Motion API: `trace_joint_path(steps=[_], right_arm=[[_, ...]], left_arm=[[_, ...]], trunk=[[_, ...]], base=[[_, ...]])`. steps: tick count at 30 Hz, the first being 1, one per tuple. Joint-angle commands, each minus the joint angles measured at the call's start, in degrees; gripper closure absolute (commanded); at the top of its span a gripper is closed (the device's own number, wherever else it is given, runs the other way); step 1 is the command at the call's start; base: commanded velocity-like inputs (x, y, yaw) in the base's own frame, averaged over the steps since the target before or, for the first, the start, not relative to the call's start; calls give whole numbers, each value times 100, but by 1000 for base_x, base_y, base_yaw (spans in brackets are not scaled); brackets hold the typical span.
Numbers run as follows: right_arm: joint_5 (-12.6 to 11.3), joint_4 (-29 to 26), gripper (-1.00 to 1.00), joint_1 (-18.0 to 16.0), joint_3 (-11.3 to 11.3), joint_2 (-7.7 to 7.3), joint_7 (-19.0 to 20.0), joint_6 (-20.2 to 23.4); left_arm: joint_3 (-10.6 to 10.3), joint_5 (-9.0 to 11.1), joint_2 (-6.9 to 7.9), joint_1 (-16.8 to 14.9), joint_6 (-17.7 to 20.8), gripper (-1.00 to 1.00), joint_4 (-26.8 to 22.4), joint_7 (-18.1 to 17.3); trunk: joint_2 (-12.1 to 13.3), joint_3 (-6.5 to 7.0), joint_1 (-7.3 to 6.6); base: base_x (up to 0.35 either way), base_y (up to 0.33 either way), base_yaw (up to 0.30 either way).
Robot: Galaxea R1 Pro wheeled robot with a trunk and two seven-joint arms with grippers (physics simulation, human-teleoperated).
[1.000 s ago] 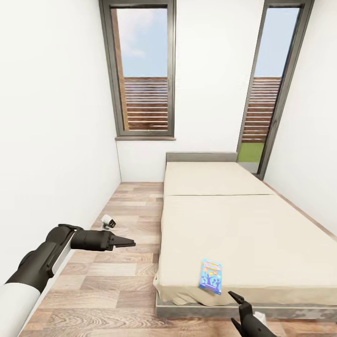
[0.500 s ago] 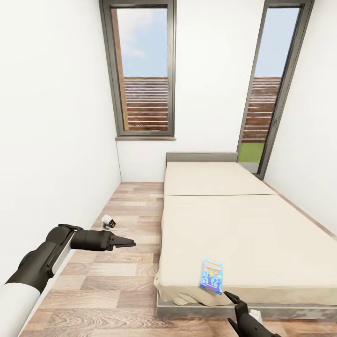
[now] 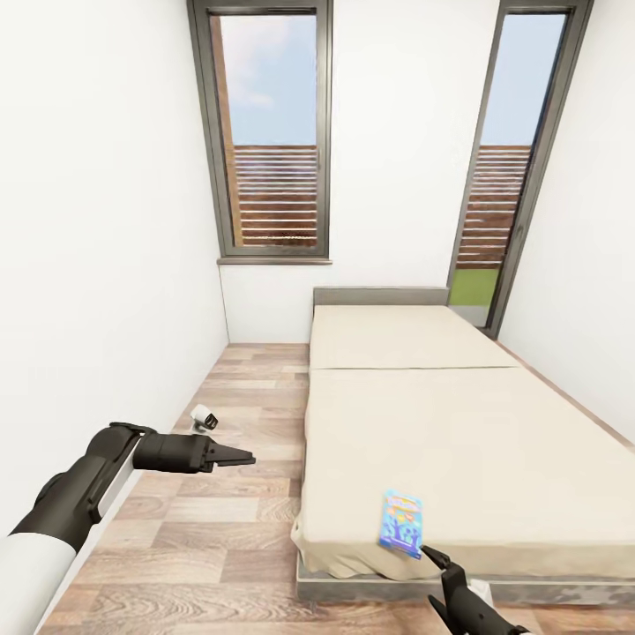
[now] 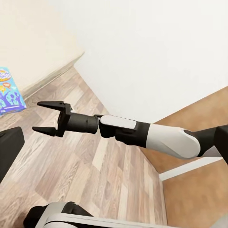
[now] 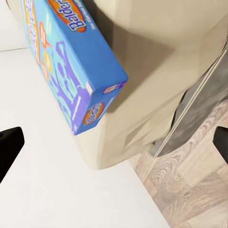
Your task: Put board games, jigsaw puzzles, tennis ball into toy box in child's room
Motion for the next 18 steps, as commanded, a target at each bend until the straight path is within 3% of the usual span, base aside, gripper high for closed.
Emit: trace_joint_path(steps=[1, 18], right_arm=[[-17, 0, -100, -4, -31, 4, 2, 45], [-17, -1, -100, -4, -26, 8, 10, 45]], left_arm=[[-13, 4, 6, -5, 60, -100, 1, -24], [-15, 4, 6, -5, 61, -100, 1, -24]], trunk=[[-3, -6, 0], [-3, -6, 0]], base=[[48, 31, 0], [15, 8, 0]])
